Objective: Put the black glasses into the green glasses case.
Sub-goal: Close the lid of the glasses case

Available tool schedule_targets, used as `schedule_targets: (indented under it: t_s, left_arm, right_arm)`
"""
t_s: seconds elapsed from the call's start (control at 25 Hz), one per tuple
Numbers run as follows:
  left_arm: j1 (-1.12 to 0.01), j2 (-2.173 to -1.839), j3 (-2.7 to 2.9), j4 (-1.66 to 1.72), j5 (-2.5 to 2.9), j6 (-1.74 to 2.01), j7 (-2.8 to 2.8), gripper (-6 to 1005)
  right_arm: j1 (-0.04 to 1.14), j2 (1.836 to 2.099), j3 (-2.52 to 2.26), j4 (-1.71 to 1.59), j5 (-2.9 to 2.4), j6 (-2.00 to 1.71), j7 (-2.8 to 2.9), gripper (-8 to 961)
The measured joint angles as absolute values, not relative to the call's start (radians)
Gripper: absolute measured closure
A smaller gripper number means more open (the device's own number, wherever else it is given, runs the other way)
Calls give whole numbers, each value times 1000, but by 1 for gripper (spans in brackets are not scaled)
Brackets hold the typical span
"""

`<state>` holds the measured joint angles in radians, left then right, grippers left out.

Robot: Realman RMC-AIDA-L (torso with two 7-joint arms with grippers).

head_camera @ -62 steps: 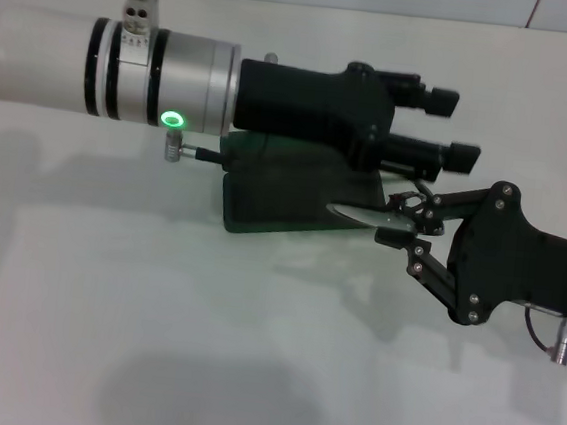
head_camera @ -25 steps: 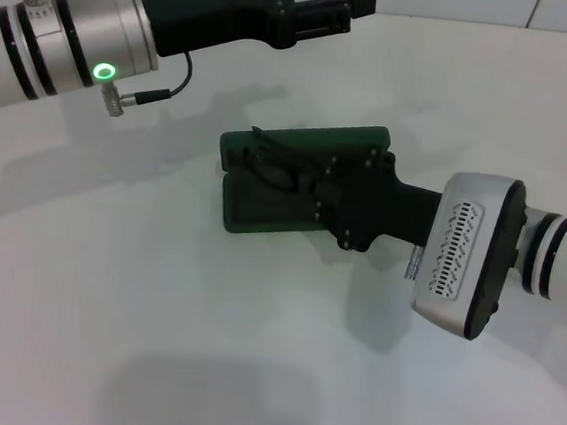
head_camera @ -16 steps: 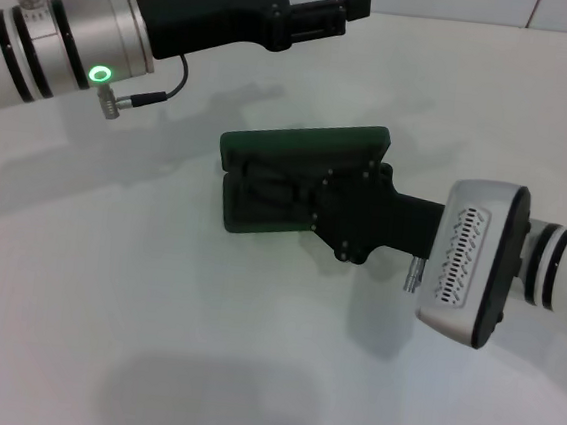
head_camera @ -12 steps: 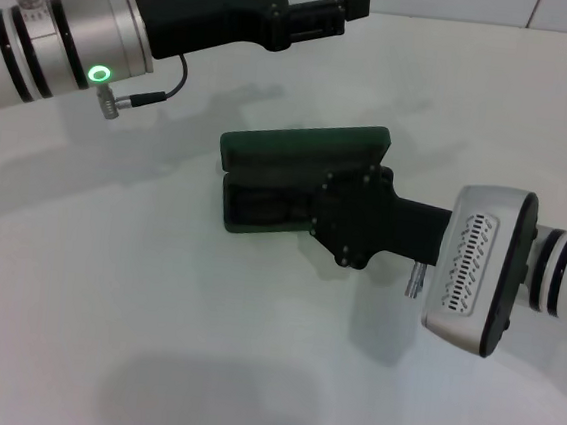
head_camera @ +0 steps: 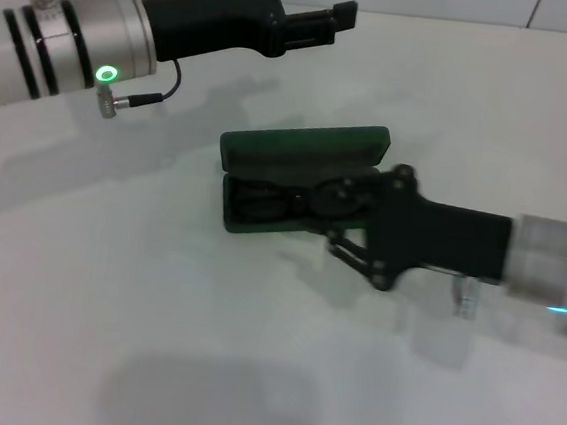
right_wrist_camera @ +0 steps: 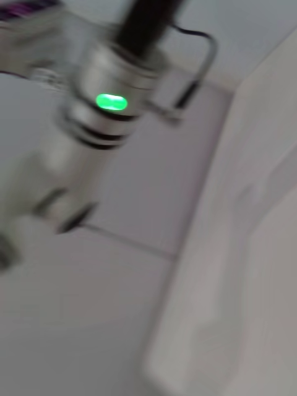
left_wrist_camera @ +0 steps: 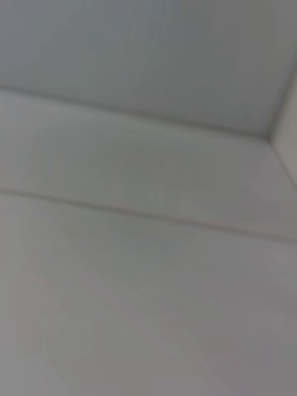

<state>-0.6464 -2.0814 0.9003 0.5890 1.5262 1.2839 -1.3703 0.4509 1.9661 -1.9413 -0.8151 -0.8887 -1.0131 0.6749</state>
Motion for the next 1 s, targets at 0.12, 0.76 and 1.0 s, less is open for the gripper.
schedule_targets:
  t_s: [0.12,0.76,1.0]
  left_arm:
    - [-672,-2085,901,589,1598,1203,-1408,213]
    - [-709,-2087,1050,579,1821,958,-1516,213]
    - [-707,-2088,1054,577,1828,924,-1520,213]
  right_arm:
    - [473,1944,-1802,-726,-959,-1224,781,751]
    - [441,1902,-1313,-456,-1130,-1622,875,748]
    - [432,1908,-1296,-454,-1131,-1624,875,743]
